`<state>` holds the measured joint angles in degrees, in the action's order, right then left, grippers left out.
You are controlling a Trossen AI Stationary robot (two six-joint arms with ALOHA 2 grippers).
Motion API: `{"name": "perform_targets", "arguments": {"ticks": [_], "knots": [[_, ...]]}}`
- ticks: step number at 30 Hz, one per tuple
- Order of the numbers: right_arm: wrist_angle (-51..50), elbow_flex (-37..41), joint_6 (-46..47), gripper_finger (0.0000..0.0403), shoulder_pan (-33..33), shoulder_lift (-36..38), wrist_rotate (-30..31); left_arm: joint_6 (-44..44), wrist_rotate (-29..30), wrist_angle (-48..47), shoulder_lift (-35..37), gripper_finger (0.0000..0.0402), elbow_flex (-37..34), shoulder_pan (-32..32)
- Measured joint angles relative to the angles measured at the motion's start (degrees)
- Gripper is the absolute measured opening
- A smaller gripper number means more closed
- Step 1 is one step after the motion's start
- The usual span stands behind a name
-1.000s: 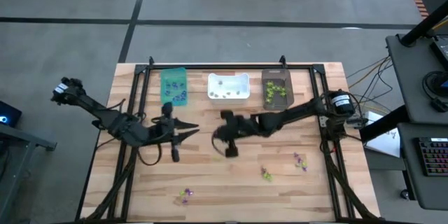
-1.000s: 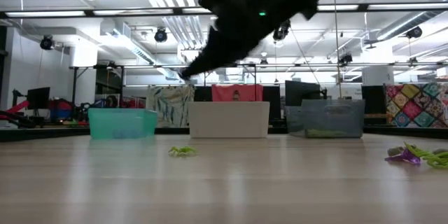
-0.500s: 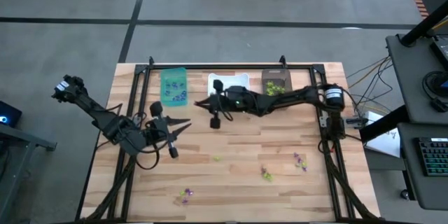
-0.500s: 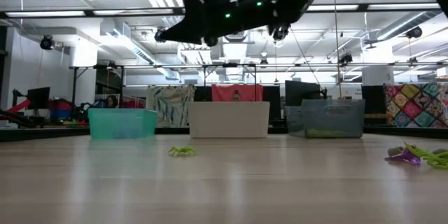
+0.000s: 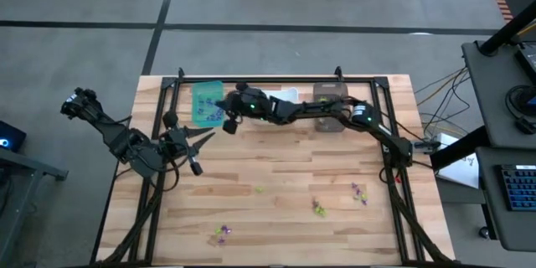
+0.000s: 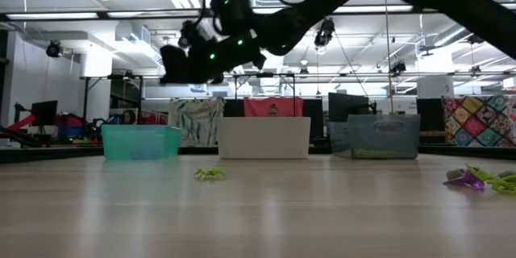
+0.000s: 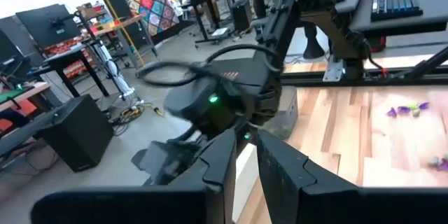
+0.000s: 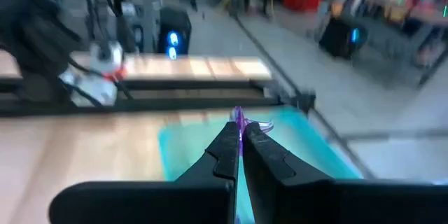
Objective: Sort Halloween decoration
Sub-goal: Put the purple witch hat into the light blue bin, then put the green spider toy into the black bin
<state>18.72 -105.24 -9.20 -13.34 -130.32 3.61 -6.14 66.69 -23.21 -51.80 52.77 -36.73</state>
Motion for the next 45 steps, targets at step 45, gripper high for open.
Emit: {"name": "perform_targets", "arguments": {"ticks": [45], "knots": [[-82.81,-17.97,9.6,0.0077,9.83,10.63,-9.55,-13.72,-10.72,-5.24,-7.78,0.0042,0.0,0.0]]}}
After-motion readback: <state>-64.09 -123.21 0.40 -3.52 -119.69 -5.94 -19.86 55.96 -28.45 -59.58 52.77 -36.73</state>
